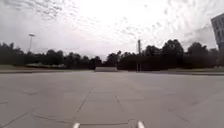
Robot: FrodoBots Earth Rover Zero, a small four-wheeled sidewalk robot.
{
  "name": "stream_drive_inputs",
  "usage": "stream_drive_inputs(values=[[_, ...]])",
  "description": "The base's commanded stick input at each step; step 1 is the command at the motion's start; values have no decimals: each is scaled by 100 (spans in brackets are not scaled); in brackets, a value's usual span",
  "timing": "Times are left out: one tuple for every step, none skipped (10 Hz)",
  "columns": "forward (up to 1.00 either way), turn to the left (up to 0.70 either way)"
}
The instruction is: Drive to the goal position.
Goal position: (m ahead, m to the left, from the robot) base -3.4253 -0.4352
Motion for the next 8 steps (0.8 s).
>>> stream_drive_inputs(values=[[70,6],[70,1],[70,0],[70,0],[70,0],[70,1],[70,8],[70,12]])
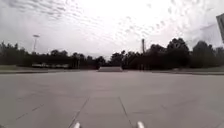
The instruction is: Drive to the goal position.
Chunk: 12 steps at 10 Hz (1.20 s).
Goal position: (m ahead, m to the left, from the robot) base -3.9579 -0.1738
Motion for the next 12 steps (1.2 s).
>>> stream_drive_inputs(values=[[70,14],[70,14],[70,14],[70,14],[70,14],[70,14],[70,14],[70,14],[70,4],[70,0],[70,0],[70,0]])
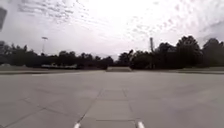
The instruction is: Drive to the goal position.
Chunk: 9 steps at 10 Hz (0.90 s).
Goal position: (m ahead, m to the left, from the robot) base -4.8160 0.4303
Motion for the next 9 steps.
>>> stream_drive_inputs(values=[[70,0],[70,0],[70,0],[70,0],[70,0],[70,0],[70,0],[70,0],[70,0]])
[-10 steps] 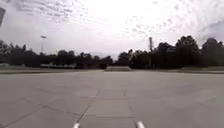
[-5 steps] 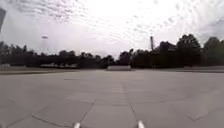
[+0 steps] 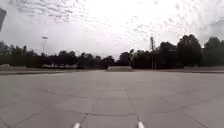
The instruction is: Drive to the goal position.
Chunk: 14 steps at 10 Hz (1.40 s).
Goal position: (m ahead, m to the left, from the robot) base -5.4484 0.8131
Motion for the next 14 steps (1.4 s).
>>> stream_drive_inputs(values=[[70,0],[70,0],[70,0],[70,0],[49,0],[17,0],[0,29],[0,65],[0,70],[0,70],[0,70],[0,70],[0,70],[0,70]])
